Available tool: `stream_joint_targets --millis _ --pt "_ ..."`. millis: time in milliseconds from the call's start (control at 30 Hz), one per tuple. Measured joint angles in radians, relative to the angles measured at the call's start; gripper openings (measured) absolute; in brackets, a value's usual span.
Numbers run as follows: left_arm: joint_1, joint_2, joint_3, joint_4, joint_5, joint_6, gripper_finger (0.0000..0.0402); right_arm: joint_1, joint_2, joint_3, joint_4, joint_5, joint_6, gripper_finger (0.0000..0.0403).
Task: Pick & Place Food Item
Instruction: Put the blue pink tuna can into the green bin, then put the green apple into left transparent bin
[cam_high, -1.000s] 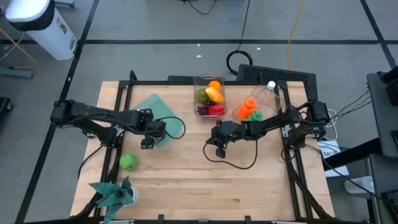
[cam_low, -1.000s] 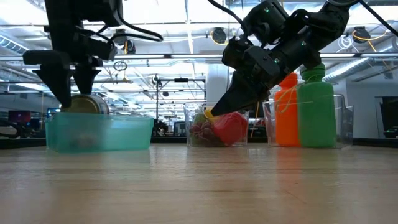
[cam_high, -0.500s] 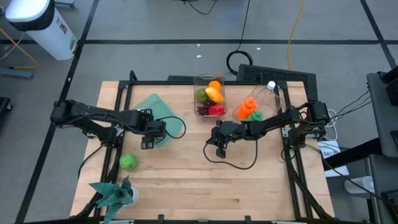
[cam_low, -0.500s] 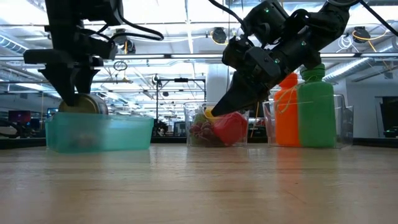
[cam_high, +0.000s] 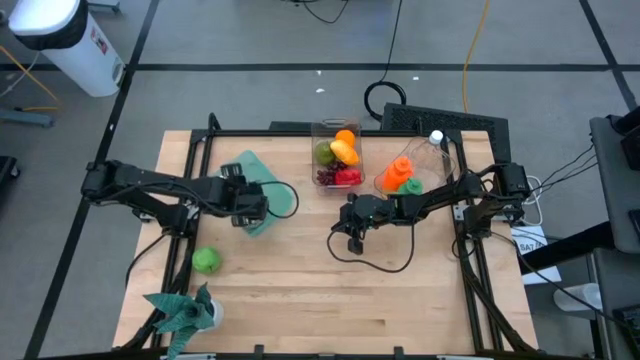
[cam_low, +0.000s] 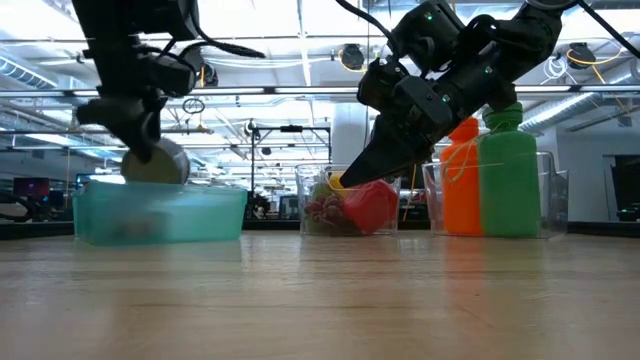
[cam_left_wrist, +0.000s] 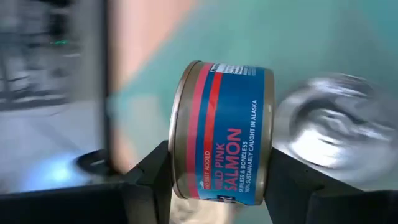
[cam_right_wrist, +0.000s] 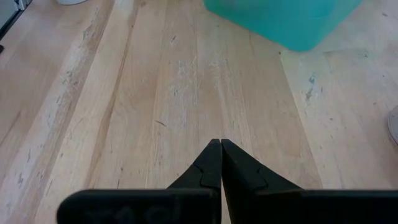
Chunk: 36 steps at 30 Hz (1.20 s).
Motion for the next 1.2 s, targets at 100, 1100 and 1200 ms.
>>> stream_joint_targets --millis 100,1100,1200 --pt "0.000 0.000 0.000 -0.007 -0.107 -0.048 0.0175 0.000 0.000 0.000 0.000 0.000 -0.004 0.0000" --pt "-0.244 0.179 -0.049 0.024 0.121 -0.258 0.0339 -0.003 0.000 0.000 0.007 0.004 -0.026 0.0000" --pt "-0.244 0.179 -0.047 0.017 0.133 -0.257 0.0361 -0.003 0.000 0.000 0.006 0.004 -0.026 0.0000"
